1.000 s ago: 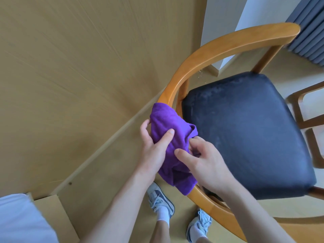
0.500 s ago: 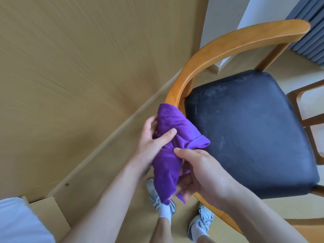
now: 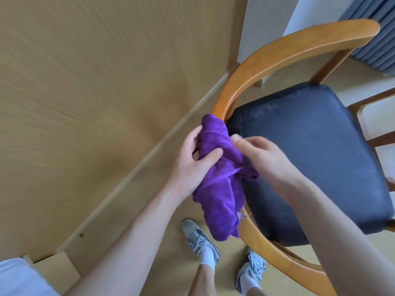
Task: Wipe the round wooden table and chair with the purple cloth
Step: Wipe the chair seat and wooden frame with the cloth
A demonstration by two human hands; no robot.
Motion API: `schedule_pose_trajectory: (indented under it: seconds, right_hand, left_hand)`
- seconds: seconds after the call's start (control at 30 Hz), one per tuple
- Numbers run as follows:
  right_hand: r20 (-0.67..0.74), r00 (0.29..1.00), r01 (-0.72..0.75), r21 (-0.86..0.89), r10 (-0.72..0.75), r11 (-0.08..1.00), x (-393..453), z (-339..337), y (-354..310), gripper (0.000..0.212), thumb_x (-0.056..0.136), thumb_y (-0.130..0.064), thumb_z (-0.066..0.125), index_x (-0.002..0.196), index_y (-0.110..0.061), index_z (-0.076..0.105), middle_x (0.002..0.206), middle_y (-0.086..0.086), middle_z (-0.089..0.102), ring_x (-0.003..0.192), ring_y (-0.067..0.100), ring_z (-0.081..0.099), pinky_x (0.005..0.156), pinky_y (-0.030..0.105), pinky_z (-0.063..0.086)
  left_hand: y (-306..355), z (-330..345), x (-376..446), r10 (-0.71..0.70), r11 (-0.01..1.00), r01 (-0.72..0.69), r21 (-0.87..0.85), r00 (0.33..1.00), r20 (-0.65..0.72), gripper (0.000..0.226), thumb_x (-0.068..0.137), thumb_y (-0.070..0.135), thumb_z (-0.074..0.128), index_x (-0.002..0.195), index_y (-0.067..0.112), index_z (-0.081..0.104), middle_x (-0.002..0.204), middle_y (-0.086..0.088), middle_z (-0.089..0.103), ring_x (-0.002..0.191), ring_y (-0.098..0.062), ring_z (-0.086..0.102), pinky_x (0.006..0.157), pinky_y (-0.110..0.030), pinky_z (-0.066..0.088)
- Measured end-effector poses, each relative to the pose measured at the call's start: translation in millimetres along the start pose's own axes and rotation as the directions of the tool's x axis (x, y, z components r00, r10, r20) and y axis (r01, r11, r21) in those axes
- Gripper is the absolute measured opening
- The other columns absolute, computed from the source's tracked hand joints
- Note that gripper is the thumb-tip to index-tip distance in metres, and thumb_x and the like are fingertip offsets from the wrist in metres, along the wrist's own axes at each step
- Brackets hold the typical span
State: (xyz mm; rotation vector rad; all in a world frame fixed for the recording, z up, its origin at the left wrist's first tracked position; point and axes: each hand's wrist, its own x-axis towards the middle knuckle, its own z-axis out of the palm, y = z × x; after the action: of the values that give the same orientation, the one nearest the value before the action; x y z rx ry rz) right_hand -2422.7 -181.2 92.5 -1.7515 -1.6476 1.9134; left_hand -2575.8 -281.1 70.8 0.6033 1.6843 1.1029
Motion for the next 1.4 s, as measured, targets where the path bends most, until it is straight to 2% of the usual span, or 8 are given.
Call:
schedule_pose_trajectory:
  seconds: [0.2, 0.33, 0.47, 0.63, 0.83, 0.97, 1.23, 1.4]
  right_hand:
    - [-0.018, 0.954, 0.284, -0.261, -0.298, 0.923, 5, 16, -25, 0.036, 0.086, -0.038, 0.075, 0.088, -0.005, 0.06, 0.085, 0.014, 0.068, 0.079, 0.03, 0.065, 0.072, 0.046, 0.057]
    - [0.044, 0.948, 0.317, -0.03, -0.316, 0.948, 1, 26, -44, 0.032, 0.087, -0.03, 0.075, 0.075, -0.01, 0.053, 0.073, 0.014, 0.062, 0.064, 0.025, 0.062, 0.061, 0.041, 0.052]
    - [0.157, 0.933, 0.296, 0.179, -0.324, 0.938, -4, 33, -62, 0.027, 0.089, -0.019, 0.072, 0.071, -0.016, 0.053, 0.067, 0.002, 0.056, 0.062, 0.017, 0.053, 0.056, 0.03, 0.042]
    - [0.214, 0.858, 0.455, 0.104, -0.467, 0.884, -18, 44, -95, 0.033, 0.087, -0.012, 0.071, 0.066, -0.013, 0.046, 0.06, -0.001, 0.045, 0.055, 0.011, 0.044, 0.049, 0.022, 0.036]
    - [0.097, 0.908, 0.369, 0.277, -0.408, 0.887, -30, 39, -104, 0.031, 0.091, -0.021, 0.071, 0.07, -0.018, 0.05, 0.067, 0.002, 0.056, 0.064, 0.017, 0.056, 0.054, 0.031, 0.045]
    - [-0.049, 0.935, 0.355, 0.148, -0.352, 0.923, -22, 21, -93, 0.025, 0.089, -0.025, 0.074, 0.073, -0.021, 0.055, 0.07, -0.001, 0.064, 0.067, 0.017, 0.062, 0.053, 0.029, 0.051]
    - [-0.035, 0.994, 0.107, 0.293, -0.101, 0.95, -17, 8, -69, 0.032, 0.085, -0.005, 0.073, 0.067, -0.022, 0.053, 0.074, 0.005, 0.065, 0.079, 0.03, 0.068, 0.061, 0.036, 0.054]
    - [0.237, 0.923, 0.146, 0.516, -0.304, 0.844, -48, -15, -69, 0.027, 0.075, -0.012, 0.075, 0.062, -0.024, 0.054, 0.064, 0.004, 0.059, 0.056, 0.02, 0.063, 0.048, 0.029, 0.051]
  left_hand:
    - [-5, -11, -41, -0.137, 0.961, 0.153, -0.23, 0.987, 0.085, 0.107, 0.064, 0.057, 0.09, 0.152, 0.031, 0.035, 0.145, 0.015, 0.059, 0.129, -0.004, 0.059, 0.1, -0.025, 0.052]
    - [-8, -17, -61, -0.067, 0.993, 0.082, -0.08, 0.981, 0.18, 0.086, 0.073, 0.03, 0.09, 0.144, 0.041, 0.042, 0.132, 0.017, 0.066, 0.122, -0.008, 0.065, 0.093, -0.022, 0.054]
    - [3, -40, -54, 0.012, 0.998, -0.012, 0.059, 1.0, -0.008, 0.045, 0.074, 0.011, 0.071, 0.115, 0.03, 0.063, 0.107, 0.004, 0.074, 0.101, -0.018, 0.071, 0.085, -0.027, 0.056]
    - [30, -80, -48, 0.149, 0.959, -0.102, 0.264, 0.975, -0.165, 0.038, 0.076, -0.014, 0.065, 0.097, 0.017, 0.059, 0.092, -0.001, 0.068, 0.083, -0.026, 0.065, 0.07, -0.037, 0.055]
    - [50, -80, -48, 0.28, 0.934, -0.208, 0.29, 0.93, -0.236, 0.03, 0.084, -0.011, 0.068, 0.094, 0.014, 0.056, 0.096, -0.001, 0.064, 0.074, -0.022, 0.074, 0.062, -0.044, 0.063]
    - [42, -67, -42, 0.382, 0.817, -0.205, 0.539, 0.893, -0.239, 0.031, 0.078, 0.001, 0.082, 0.078, 0.016, 0.054, 0.088, 0.006, 0.058, 0.084, -0.01, 0.061, 0.074, -0.023, 0.05]
    - [44, -65, -58, 0.158, 0.917, -0.084, 0.391, 0.974, -0.162, 0.03, 0.077, 0.001, 0.067, 0.064, 0.02, 0.048, 0.054, 0.009, 0.047, 0.051, -0.011, 0.038, 0.051, -0.025, 0.033]
    - [46, -85, -88, -0.046, 0.995, 0.021, 0.098, 0.964, 0.263, 0.017, 0.076, 0.015, 0.07, 0.079, 0.015, 0.054, 0.067, -0.004, 0.053, 0.06, -0.02, 0.043, 0.053, -0.03, 0.032]
